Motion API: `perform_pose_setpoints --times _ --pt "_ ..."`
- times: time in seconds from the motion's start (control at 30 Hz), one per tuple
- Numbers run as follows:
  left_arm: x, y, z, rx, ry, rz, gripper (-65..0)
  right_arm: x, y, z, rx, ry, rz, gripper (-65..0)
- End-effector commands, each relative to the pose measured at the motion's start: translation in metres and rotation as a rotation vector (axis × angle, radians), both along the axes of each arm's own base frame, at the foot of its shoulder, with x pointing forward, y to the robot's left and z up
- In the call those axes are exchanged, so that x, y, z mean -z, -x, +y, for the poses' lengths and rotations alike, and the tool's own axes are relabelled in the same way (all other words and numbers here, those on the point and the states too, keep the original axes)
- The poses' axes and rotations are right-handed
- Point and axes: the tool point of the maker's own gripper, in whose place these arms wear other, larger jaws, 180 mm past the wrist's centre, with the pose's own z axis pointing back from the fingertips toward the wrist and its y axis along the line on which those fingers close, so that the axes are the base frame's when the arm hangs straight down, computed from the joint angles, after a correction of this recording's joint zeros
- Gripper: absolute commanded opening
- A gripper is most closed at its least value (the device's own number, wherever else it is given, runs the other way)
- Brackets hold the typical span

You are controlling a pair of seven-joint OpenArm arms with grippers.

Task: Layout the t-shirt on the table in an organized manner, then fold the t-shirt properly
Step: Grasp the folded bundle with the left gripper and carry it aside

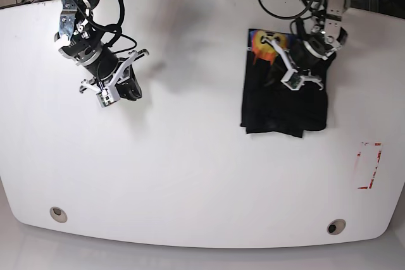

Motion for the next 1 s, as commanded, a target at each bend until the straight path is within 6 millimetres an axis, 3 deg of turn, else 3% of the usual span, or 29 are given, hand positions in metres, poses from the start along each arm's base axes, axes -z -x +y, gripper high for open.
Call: perform_pose_setpoints --times 0.0,0.3,0.53,0.77,0.97 --pt "0.046 0.047 0.070 -0.007 -0.293 0.237 -55.4 -0.014 -0.006 0.001 -0.007 -0.011 -0.050 -59.3" --pt "0.026 0.061 0.167 -0.057 -0.419 0.297 -55.4 -0.014 -0.007 0.001 -0.008 -0.012 -0.053 -59.3" --pt "0.010 0.063 0.226 -0.137 -0.495 0.315 -55.4 -0.015 -0.007 0.003 -0.011 -0.015 -0.055 -59.3" --pt "-0.015 0.053 0.257 -0.173 -0.511 0.291 -55.4 -0.015 -0.005 0.008 -0.050 -0.014 -0.060 -59.3" --pt "-0.034 0.042 0.266 -0.179 -0.498 0.257 -55.4 -0.013 -0.001 0.010 -0.069 -0.006 -0.055 -59.3"
